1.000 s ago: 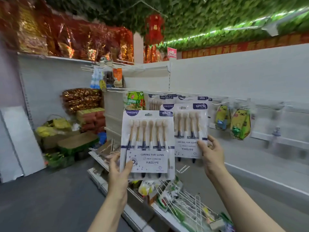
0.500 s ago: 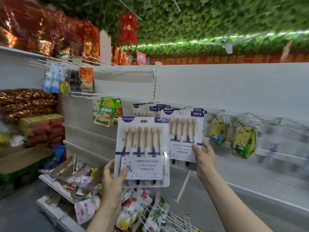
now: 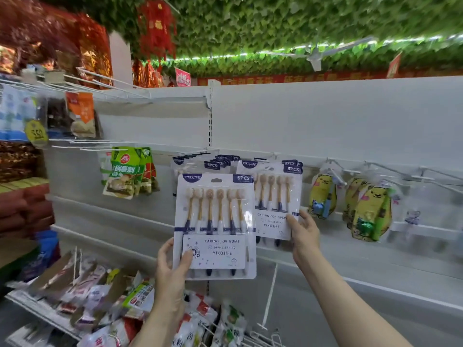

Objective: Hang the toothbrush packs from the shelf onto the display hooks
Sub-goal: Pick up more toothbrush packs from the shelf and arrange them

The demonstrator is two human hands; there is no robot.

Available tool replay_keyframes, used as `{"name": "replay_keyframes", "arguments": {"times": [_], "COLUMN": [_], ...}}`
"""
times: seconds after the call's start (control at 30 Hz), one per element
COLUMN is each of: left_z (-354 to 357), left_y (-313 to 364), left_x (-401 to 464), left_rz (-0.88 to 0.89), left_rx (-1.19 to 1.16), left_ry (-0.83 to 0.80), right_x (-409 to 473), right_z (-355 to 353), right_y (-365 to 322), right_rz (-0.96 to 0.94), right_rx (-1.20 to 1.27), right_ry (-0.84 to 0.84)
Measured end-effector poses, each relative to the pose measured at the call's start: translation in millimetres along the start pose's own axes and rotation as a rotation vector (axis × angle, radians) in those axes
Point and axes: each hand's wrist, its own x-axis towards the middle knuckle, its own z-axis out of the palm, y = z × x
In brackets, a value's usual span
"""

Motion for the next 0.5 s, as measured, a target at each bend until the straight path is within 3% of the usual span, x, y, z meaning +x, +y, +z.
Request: {"name": "replay_keyframes", "arguments": {"times": [0.17, 0.3, 0.5], "left_z": [7.2, 8.7, 19.8], "left_y": [-11.2, -15.3, -20.9], "left_x": [14.3, 13.8, 14.3], "left_rz": [-0.064, -0.114, -0.095], "left_rx": [0.017, 0.038, 0.044], "left_ry": [-0.063, -0.104, -0.227], "right_x": [10.5, 0.9, -41.3], "right_z": [-1.9, -4.1, 29.7], "right_y": [2.5, -12.4, -50.7], "right_rz": [-0.025, -0.258, -0.309], "right_rx": [-0.149, -0.446, -0.343], "right_ry": [0.028, 0.229, -0.107]}}
